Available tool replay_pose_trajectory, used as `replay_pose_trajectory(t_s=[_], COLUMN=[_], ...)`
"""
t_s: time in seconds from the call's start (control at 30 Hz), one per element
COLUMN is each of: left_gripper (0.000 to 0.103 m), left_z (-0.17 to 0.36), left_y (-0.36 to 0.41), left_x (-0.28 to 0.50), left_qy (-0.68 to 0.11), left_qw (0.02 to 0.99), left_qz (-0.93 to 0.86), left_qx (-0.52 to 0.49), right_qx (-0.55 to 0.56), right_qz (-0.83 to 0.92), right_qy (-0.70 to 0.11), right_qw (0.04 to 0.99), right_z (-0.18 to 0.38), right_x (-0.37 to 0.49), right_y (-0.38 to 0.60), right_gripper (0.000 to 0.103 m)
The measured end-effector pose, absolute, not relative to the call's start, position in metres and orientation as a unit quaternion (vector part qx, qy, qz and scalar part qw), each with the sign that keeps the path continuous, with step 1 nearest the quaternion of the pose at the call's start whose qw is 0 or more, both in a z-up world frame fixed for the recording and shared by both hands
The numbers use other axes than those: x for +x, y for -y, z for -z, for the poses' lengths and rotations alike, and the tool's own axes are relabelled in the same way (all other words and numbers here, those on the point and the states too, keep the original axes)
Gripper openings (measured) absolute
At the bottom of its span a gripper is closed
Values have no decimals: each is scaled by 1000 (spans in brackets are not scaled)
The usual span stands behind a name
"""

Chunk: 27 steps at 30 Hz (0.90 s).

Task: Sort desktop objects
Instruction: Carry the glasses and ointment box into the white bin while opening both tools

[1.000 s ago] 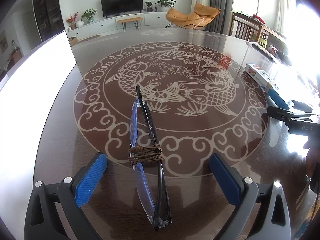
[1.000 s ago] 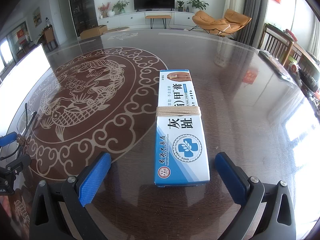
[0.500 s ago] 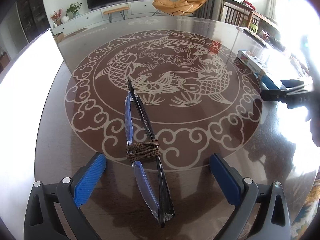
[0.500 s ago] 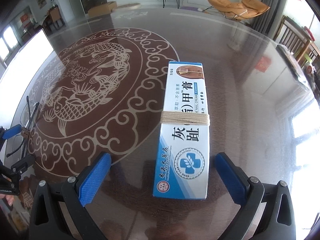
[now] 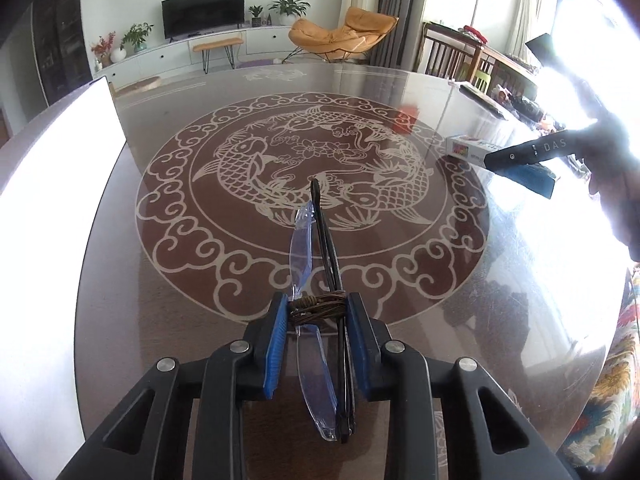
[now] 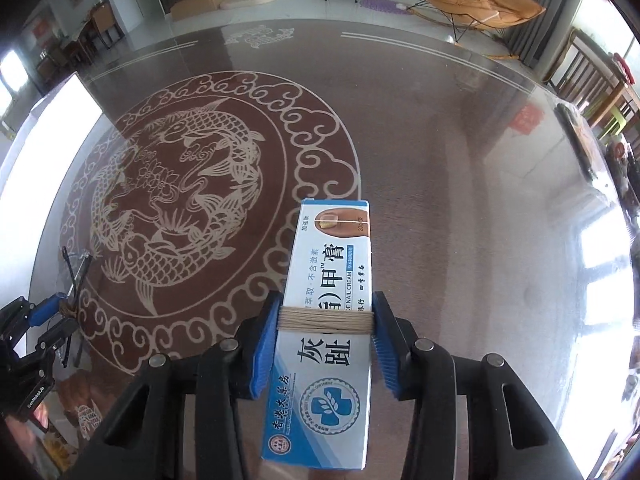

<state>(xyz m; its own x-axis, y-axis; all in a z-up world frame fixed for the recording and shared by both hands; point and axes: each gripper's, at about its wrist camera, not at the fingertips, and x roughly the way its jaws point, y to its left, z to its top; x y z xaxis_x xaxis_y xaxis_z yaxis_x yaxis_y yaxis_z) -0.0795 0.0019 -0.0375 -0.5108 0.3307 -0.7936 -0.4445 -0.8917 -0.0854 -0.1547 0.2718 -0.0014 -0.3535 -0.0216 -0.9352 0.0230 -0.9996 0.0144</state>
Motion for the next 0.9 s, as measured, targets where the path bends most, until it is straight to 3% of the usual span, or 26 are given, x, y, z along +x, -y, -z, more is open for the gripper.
replay_pose_trajectory(t_s=[0.3,0.53,0.73,0.9], left_gripper=[29,29,29,29], left_z=[-41,-99,-87,-45], left_y=[54,157,261,317], left_x=[-44,-37,-38,-41], left_qy=[43,77,89,102], left_qw=[222,163,54,-12], left_qz=[-902,-925,-923,-902], left_qx=[-368,-336,-369,-420], right_qx=[520,472,446,451], right_qz=[849,852,825,805], right_qy=[26,54,62,42], right_qw=[87,219,341,383], right_z=[-79,-132,-144,-111], right_x=[-142,-147,-147,-141], right_y=[-216,-82,73,176], right_gripper=[44,44,44,44])
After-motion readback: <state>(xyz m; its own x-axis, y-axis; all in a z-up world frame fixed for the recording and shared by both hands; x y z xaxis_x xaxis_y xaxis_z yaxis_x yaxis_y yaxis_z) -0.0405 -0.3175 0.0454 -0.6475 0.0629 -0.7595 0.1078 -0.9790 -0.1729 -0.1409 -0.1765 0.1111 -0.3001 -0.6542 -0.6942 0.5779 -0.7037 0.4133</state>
